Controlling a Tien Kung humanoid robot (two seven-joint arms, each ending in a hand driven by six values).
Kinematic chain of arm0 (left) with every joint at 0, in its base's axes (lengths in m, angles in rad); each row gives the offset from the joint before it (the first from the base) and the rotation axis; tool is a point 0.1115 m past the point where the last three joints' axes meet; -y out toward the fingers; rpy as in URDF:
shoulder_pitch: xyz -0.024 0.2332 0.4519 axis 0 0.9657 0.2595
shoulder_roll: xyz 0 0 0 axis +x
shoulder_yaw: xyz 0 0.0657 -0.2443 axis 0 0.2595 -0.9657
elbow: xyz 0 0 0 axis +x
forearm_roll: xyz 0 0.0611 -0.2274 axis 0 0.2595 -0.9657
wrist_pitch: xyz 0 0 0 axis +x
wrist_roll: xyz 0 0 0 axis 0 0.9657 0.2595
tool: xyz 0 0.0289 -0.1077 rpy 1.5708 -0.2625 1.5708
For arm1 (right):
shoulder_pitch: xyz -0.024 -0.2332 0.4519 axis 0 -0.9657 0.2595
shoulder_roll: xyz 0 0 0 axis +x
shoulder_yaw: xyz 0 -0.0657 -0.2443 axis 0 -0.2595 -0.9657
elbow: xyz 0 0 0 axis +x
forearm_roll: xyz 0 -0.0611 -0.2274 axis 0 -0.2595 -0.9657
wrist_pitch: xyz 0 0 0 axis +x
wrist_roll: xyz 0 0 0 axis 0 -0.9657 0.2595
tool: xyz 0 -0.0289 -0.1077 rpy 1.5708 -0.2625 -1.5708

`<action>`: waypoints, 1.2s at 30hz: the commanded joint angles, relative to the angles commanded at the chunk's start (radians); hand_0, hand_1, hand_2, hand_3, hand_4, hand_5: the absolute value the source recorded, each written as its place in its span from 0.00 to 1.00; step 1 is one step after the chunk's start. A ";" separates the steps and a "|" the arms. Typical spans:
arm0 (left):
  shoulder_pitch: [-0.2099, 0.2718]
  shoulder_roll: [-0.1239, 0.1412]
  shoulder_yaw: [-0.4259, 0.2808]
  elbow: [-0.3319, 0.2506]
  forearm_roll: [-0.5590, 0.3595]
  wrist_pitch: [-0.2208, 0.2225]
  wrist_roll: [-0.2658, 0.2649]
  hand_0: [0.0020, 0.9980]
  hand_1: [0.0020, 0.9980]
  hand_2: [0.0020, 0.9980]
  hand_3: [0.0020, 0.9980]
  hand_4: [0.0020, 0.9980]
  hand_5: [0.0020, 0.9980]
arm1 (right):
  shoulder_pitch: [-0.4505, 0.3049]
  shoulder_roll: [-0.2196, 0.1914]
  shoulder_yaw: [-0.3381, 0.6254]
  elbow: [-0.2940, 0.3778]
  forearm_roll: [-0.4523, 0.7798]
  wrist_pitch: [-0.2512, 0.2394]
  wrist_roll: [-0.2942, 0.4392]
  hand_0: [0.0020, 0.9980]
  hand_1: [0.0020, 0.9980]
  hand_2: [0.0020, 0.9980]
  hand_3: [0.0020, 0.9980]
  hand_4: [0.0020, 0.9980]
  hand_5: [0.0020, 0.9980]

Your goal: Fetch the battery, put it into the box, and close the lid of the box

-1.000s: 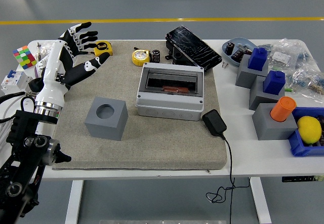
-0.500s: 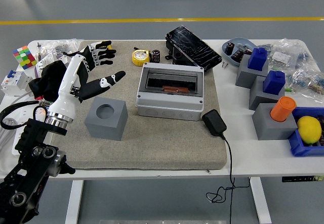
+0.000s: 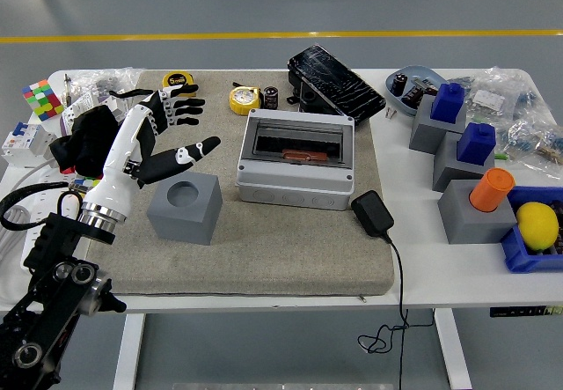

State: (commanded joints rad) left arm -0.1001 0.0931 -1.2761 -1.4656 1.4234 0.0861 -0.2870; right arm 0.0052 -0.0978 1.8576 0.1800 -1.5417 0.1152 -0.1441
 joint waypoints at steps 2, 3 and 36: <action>0.005 0.001 0.007 0.002 0.008 -0.007 0.019 0.55 0.67 0.69 0.75 1.00 0.25 | 0.001 -0.003 -0.007 0.000 0.006 -0.001 0.002 0.79 0.75 0.76 0.78 1.00 0.61; 0.006 0.002 0.009 0.003 0.012 -0.010 0.026 0.55 0.67 0.69 0.75 1.00 0.25 | 0.001 -0.004 -0.008 0.000 0.007 -0.002 0.002 0.79 0.75 0.76 0.78 1.00 0.61; 0.000 -0.014 0.008 -0.026 0.039 -0.021 0.062 0.40 0.65 0.69 0.76 1.00 0.25 | 0.012 0.019 0.128 0.000 -0.070 -0.027 -0.023 0.78 0.74 0.75 0.77 1.00 0.60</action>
State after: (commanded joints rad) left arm -0.1003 0.0789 -1.2685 -1.4916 1.4628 0.0656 -0.2250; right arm 0.0171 -0.0789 1.9853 0.1800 -1.6115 0.0880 -0.1675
